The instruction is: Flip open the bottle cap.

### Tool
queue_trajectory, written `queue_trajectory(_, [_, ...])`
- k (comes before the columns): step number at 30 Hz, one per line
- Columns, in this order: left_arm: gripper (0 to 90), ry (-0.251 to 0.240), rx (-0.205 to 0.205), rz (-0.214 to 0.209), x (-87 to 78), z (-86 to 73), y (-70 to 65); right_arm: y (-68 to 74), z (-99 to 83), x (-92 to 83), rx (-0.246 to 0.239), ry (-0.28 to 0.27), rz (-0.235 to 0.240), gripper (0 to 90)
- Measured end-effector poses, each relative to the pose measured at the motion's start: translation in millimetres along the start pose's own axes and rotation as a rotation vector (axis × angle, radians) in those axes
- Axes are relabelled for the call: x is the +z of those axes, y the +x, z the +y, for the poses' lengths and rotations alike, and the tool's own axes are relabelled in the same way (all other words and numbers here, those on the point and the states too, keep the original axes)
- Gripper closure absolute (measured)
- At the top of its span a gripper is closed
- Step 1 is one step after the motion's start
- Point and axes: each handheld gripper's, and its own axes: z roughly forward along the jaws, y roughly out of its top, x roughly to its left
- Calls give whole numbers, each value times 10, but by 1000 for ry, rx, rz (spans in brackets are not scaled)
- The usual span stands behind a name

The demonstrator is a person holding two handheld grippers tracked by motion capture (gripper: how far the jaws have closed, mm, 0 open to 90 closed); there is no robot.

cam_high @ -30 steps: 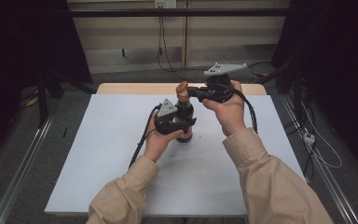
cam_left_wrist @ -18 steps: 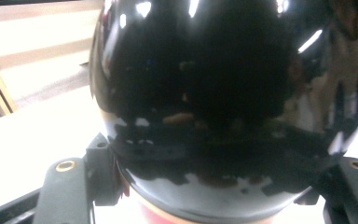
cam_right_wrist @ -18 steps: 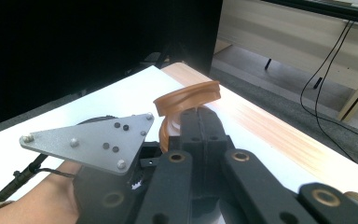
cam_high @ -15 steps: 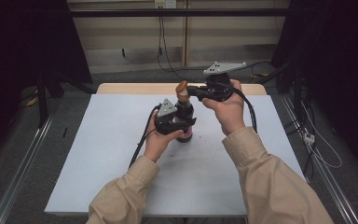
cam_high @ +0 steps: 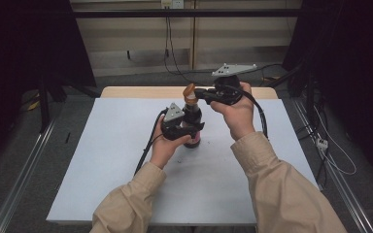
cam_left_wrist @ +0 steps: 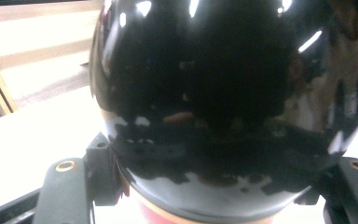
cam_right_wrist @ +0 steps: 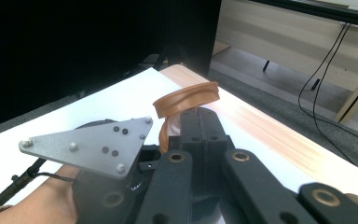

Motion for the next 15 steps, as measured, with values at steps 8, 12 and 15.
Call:
queue_trajectory(8, [301, 3, 4, -3, -2, 2, -5, 12, 14, 2, -4, -1, -5, 900])
queue_trajectory(12, [301, 2, 1, 1, -2, 0, -4, 27, 21, 31, -6, -3, -6, 900])
queue_trajectory(15, [301, -2, -3, 1, 0, -3, -5, 24, 25, 37, -15, -1, -9, 900])
